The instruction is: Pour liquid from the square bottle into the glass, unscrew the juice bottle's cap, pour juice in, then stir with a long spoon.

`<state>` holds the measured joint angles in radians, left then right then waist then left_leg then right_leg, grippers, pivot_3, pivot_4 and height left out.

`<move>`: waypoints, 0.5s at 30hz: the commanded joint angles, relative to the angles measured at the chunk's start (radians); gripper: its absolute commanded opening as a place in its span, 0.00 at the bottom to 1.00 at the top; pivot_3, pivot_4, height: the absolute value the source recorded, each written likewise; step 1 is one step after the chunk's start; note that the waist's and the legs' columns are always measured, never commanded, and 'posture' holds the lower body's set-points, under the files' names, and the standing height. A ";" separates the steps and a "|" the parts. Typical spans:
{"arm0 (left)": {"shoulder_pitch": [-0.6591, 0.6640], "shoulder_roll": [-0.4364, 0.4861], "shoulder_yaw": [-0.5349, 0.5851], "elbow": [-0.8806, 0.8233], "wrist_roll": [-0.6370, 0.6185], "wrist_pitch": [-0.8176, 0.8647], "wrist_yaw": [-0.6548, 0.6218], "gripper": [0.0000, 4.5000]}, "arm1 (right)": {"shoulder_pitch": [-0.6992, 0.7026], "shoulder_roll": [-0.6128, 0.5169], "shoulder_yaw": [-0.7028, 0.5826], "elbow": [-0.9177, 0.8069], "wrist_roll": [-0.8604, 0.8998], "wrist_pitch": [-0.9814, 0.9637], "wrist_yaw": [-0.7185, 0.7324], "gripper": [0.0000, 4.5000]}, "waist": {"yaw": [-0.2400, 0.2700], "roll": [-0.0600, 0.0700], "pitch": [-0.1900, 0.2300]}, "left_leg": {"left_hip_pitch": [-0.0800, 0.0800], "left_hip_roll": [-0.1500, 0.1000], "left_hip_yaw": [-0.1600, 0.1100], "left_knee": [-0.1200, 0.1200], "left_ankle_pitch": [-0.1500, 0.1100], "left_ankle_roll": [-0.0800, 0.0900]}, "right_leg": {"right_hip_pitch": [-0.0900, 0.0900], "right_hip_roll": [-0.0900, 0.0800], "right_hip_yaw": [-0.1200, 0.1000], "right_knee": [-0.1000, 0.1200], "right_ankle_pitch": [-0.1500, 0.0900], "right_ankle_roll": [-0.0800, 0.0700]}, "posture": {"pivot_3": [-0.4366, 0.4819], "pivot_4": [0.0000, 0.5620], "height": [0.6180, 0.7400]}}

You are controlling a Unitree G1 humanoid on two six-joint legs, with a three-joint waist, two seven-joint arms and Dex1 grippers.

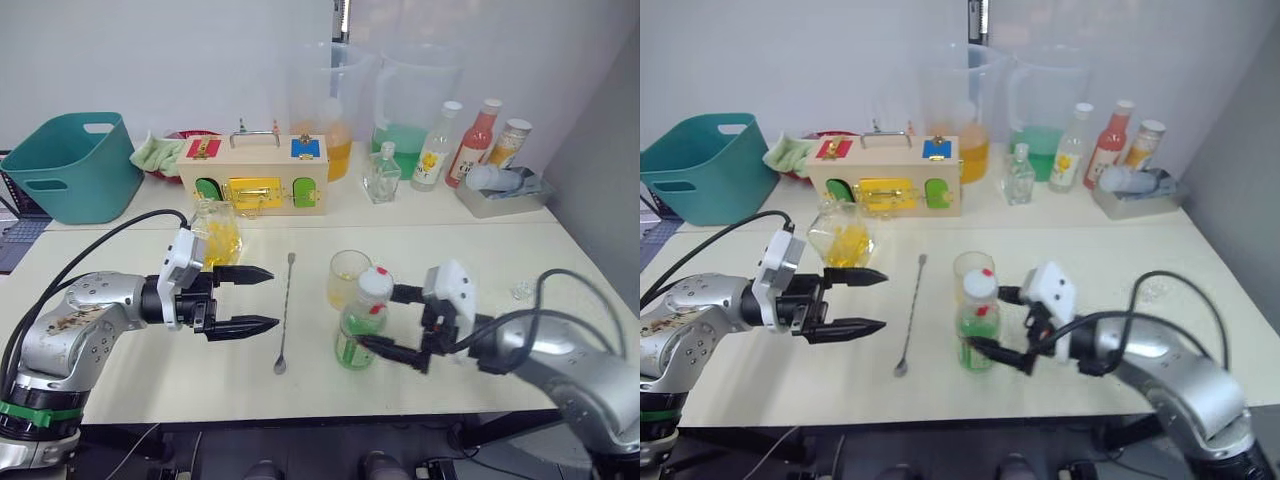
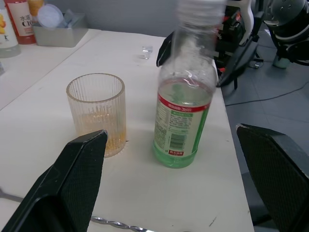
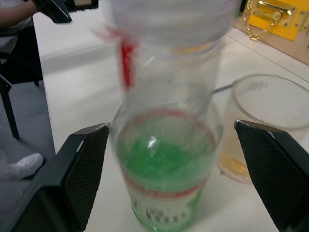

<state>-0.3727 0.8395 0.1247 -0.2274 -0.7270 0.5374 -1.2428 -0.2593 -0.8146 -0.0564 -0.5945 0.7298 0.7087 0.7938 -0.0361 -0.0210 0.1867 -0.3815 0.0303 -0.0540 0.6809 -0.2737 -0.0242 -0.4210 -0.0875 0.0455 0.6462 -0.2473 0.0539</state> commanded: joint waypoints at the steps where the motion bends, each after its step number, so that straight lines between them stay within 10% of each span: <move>1: 0.025 0.027 0.052 -0.065 -0.020 0.014 0.020 1.00 | -0.086 -0.079 -0.031 0.134 0.026 -0.114 0.302 0.99 | -0.004 0.000 0.000 | 0.000 0.000 0.000 0.000 0.000 0.000 | 0.000 0.000 0.000 0.000 0.000 0.000 | 0.48 0.27 1.00; 15: 0.155 0.061 0.180 -0.207 -0.075 0.069 0.108 1.00 | -0.413 0.017 0.137 0.502 -0.124 -0.369 0.723 0.99 | -0.007 0.000 0.000 | 0.001 0.003 0.000 0.000 0.000 0.000 | -0.001 0.003 0.001 0.001 0.001 -0.001 | 0.48 0.27 1.00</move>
<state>-0.2198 0.8849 0.2647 -0.4027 -0.7788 0.6007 -1.1445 -0.6599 -0.8009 0.0781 -0.1031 0.6232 0.3792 1.4935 -0.0430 -0.0211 0.1869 -0.3805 0.0336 -0.0535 0.6807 -0.2735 -0.0245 -0.4217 -0.0846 0.0464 0.6471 -0.2468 0.0528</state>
